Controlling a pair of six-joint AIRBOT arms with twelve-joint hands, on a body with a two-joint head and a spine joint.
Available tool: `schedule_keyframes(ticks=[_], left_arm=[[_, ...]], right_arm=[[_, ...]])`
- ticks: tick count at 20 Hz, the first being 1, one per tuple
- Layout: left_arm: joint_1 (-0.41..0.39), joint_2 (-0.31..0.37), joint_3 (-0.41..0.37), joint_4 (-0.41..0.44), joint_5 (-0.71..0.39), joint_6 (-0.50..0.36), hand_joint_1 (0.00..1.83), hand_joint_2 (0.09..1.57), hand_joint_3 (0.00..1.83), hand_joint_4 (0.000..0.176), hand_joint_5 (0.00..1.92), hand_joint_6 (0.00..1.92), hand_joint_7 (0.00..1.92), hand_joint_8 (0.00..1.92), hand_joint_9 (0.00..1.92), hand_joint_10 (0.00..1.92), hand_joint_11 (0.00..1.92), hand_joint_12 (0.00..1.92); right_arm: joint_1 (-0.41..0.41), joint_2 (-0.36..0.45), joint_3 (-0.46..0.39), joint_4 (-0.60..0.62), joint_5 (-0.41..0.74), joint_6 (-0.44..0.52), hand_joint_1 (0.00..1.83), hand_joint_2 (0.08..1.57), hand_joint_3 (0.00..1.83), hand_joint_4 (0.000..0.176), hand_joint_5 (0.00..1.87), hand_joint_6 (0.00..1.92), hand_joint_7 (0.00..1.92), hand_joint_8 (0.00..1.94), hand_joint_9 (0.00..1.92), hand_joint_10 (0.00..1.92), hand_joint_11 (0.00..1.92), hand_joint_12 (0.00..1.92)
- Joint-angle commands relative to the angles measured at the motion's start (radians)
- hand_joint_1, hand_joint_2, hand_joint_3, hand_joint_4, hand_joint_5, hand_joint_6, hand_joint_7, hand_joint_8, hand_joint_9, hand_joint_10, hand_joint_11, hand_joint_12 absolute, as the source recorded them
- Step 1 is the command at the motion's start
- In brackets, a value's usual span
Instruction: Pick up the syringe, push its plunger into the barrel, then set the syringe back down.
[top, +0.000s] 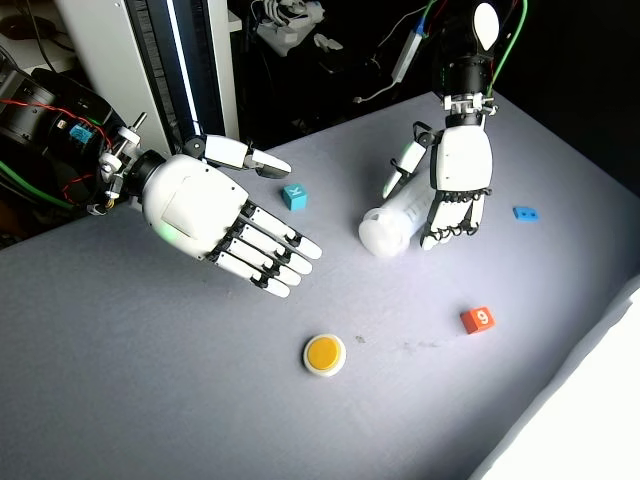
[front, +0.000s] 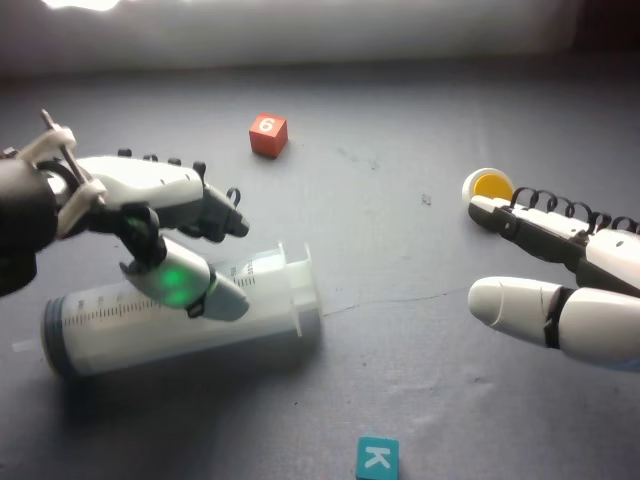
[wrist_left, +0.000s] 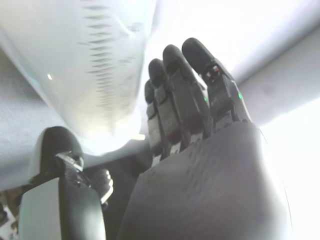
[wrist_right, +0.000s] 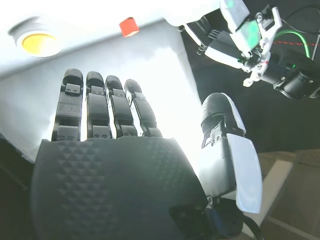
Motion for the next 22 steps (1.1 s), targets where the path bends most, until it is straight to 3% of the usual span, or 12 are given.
schedule_keyframes(ticks=[1,6,9,13,14,15,16,17,18,19,21,22], left_arm=[[-0.023,0.016,-0.002,0.015,-0.013,-0.001,0.58,1.08,0.00,0.000,0.44,0.01,0.53,0.00,0.51,0.00,0.08,1.10],[-0.111,0.090,0.004,0.061,-0.103,0.006,0.57,1.07,0.00,0.000,0.45,0.01,0.53,0.00,0.51,0.00,0.06,1.09],[-0.146,0.142,0.042,0.180,-0.317,0.006,0.32,1.15,0.02,0.000,0.39,0.00,0.50,0.00,0.49,0.00,0.03,1.08],[-0.192,0.207,0.083,0.201,-0.641,0.071,0.45,1.16,0.00,0.000,0.68,0.09,0.83,0.09,0.78,0.11,0.18,1.23],[-0.197,0.218,0.094,0.201,-0.720,0.102,0.55,1.13,0.01,0.000,0.58,0.71,0.71,0.79,0.58,1.15,0.36,1.61],[-0.202,0.231,0.110,0.201,-0.802,0.134,0.53,1.13,0.01,0.000,0.40,1.38,0.59,1.48,0.53,1.68,0.44,1.86],[-0.208,0.237,0.121,0.201,-0.851,0.149,0.46,1.12,0.00,0.000,0.63,1.81,0.82,1.83,0.79,1.87,0.82,1.91],[-0.215,0.245,0.128,0.201,-0.891,0.163,0.38,1.12,0.00,0.000,0.95,1.90,1.06,1.90,1.06,1.91,1.19,1.92],[-0.222,0.252,0.134,0.201,-0.930,0.179,0.38,1.12,0.00,0.000,0.95,1.90,1.06,1.90,1.06,1.91,1.19,1.92],[-0.226,0.263,0.134,0.201,-0.957,0.197,0.36,1.19,0.00,0.000,1.24,1.92,1.34,1.92,1.43,1.92,1.57,1.92],[-0.234,0.285,0.124,0.201,-1.000,0.203,0.38,1.21,0.00,0.141,1.45,1.92,1.52,1.92,1.57,1.92,1.60,1.92],[-0.230,0.293,0.122,0.201,-1.036,0.215,0.46,1.20,0.00,0.155,1.52,1.92,1.59,1.92,1.63,1.92,1.64,1.92]], right_arm=[[0.011,0.005,-0.002,-0.038,0.110,0.003,0.00,1.20,0.00,0.000,0.02,0.00,0.00,0.00,0.00,0.00,0.00,0.00],[0.023,0.019,-0.001,-0.038,0.083,-0.018,0.00,1.21,0.00,0.000,0.02,0.00,0.00,0.00,0.00,0.00,0.00,0.00],[0.063,0.039,-0.001,-0.038,-0.002,-0.018,0.00,1.21,0.00,0.000,0.03,0.00,0.00,0.00,0.00,0.00,0.00,0.00],[0.097,0.063,-0.001,-0.060,-0.065,-0.045,0.00,1.20,0.00,0.000,0.13,0.01,0.11,0.01,0.07,0.01,0.03,0.02],[0.101,0.066,-0.002,-0.069,-0.061,-0.053,0.00,1.21,0.00,0.000,0.35,0.02,0.39,0.02,0.32,0.04,0.19,0.14],[0.107,0.070,-0.002,-0.070,-0.061,-0.065,0.00,1.20,0.00,0.000,0.56,0.02,0.66,0.02,0.58,0.02,0.17,0.65],[0.111,0.073,-0.002,-0.070,-0.061,-0.096,0.00,1.19,0.00,0.000,0.93,0.11,1.02,0.11,0.92,0.15,0.33,1.13],[0.116,0.075,-0.001,-0.070,-0.061,-0.107,0.00,1.19,0.00,0.000,1.08,0.32,1.18,0.39,1.00,0.71,0.54,1.40],[0.119,0.076,-0.001,-0.070,-0.056,-0.107,0.00,1.19,0.00,0.000,1.08,0.32,1.18,0.39,1.00,0.71,0.54,1.40],[0.123,0.076,-0.001,-0.070,-0.048,-0.109,0.00,1.19,0.00,0.000,1.00,1.43,1.14,1.43,1.03,1.72,0.82,1.86],[0.130,0.076,-0.001,-0.071,-0.031,-0.114,0.13,1.21,0.00,0.000,0.97,1.90,1.07,1.92,1.12,1.91,1.24,1.92],[0.133,0.076,-0.001,-0.071,-0.019,-0.114,0.12,1.24,0.01,0.000,1.01,1.92,1.11,1.94,1.22,1.92,1.49,1.92]])
